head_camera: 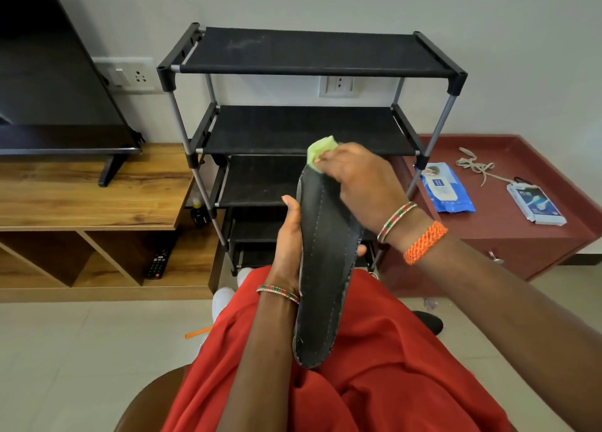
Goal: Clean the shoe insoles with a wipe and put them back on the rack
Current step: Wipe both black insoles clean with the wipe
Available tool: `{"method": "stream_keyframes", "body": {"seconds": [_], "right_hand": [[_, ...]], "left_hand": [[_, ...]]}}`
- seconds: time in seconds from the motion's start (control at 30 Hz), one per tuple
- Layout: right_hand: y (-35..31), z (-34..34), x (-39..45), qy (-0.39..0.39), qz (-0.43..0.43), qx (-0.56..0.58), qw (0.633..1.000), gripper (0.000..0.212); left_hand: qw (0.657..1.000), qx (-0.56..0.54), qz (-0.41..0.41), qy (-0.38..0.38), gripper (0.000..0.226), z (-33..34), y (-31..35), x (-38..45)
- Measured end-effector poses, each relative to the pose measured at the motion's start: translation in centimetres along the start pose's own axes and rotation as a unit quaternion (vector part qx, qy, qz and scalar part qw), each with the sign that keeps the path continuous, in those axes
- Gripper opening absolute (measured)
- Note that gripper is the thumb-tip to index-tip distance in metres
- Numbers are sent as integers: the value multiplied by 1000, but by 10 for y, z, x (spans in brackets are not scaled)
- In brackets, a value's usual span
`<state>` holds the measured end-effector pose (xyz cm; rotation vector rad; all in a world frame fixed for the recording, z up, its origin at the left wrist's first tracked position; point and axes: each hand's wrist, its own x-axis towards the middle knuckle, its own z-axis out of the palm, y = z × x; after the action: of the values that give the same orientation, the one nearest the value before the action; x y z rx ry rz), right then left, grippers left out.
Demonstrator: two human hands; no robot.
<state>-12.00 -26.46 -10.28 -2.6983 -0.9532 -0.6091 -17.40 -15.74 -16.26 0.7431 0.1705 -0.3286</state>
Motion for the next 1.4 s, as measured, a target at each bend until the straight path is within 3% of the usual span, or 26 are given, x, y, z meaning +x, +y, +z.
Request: {"method": "stream_keyframes", "body": {"seconds": [0.07,0.1,0.27,0.3,0.4,0.47,0.6,0.67,0.77,0.87,1.03,1.13,1.2,1.27,1.33,1.4], "right_hand": [[4,3,4,-19,73,-37,997,40],[0,4,3,-21,67,-50,996,40],[-15,12,-17,-30,-136,-9,990,45],[-12,8,-15,-36,-131,-19,991,45],[3,-1,3,-42,13,-59,997,39],[5,1,6,-47,61,-77,994,36],[-9,11,-10,-58,-113,-5,992,32],[-5,9,-9,-66,-139,-5,988,34],[8,1,6,-55,21,-49,997,40],[24,-10,18,-85,159,-87,980,35],[37,-25,14,84,182,-56,978,30],[22,-25,10,194,95,-14,976,22],[11,-11,5,160,40,5,986,17],[0,5,-1,54,14,46,997,14],[-10,18,-8,-40,19,125,991,15],[-19,25,-14,-84,23,201,976,16]], "left_hand": [[1000,5,-7,-12,71,2,-1,-1],[1000,4,-6,-12,71,2,-1,-2],[999,-12,33,16,60,-5,-1,1],[1000,-12,23,9,62,-6,-2,2],[999,-13,-27,-13,72,-4,-4,1],[999,-5,-31,-16,72,-4,-5,0],[1000,0,11,5,62,-5,-3,1],[1000,-1,23,16,62,-5,-2,2],[999,-11,-42,-10,73,-5,-5,0],[998,-30,-53,-27,84,-6,-4,0],[996,-82,2,-21,78,-12,7,3],[996,-82,26,-12,74,-10,5,2],[997,-68,35,-9,70,-5,3,1],[998,-44,51,2,64,-4,1,2],[997,-44,60,14,61,-6,0,3],[995,-79,60,20,64,-10,-1,5]]}}
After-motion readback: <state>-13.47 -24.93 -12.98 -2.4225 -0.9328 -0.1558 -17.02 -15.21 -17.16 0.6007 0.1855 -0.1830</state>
